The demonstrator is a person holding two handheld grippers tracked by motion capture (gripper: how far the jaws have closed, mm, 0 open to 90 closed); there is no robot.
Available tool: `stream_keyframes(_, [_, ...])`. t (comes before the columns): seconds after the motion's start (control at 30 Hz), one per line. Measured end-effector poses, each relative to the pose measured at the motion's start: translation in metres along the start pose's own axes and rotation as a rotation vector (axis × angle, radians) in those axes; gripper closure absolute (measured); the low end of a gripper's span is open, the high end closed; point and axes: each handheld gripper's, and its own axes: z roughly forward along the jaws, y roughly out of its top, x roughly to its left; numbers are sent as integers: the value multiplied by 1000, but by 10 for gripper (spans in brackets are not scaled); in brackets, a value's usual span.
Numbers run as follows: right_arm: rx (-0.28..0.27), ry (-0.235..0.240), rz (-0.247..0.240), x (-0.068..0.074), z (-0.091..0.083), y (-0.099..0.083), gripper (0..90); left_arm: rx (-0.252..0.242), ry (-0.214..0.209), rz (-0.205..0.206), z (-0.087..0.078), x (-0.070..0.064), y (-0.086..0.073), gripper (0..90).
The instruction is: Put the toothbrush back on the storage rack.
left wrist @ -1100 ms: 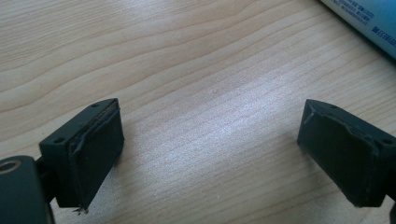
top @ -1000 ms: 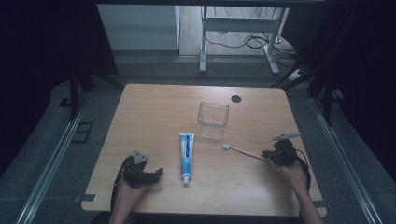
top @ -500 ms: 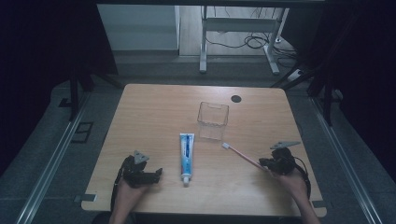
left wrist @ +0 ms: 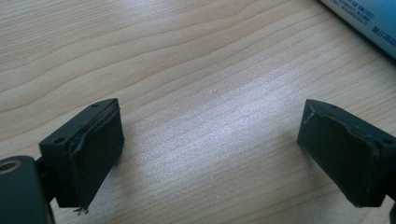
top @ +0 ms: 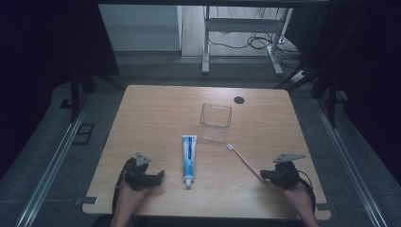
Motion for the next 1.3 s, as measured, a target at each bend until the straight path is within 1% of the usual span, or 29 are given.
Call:
stream_keyframes(0.03, [0,0,0,0,0,0,893,0,0,0,0,0,0,72])
stream_keyframes(0.07, [2,7,-2,4,0,-2,891,0,0,0,0,0,0,72])
stream_keyframes(0.2, [4,11,-5,9,0,-5,891,0,0,0,0,0,0,72])
stream_keyframes(0.27, [5,5,-12,10,0,-7,890,0,0,0,0,0,0,72])
stream_keyframes(0.37, [8,1,-13,9,-1,-8,884,0,0,0,0,0,0,72])
stream_keyframes(0.6, [17,-10,-6,6,-4,-7,835,0,0,0,0,0,0,72])
stream_keyframes(0.8, [32,-10,-13,6,-7,-1,803,-1,0,-1,0,0,0,72])
stream_keyframes(1.07, [79,-2,-26,6,-7,13,781,-1,0,-1,0,0,0,72])
stream_keyframes(1.3, [129,-1,-50,6,-2,26,768,1,1,1,0,0,0,72])
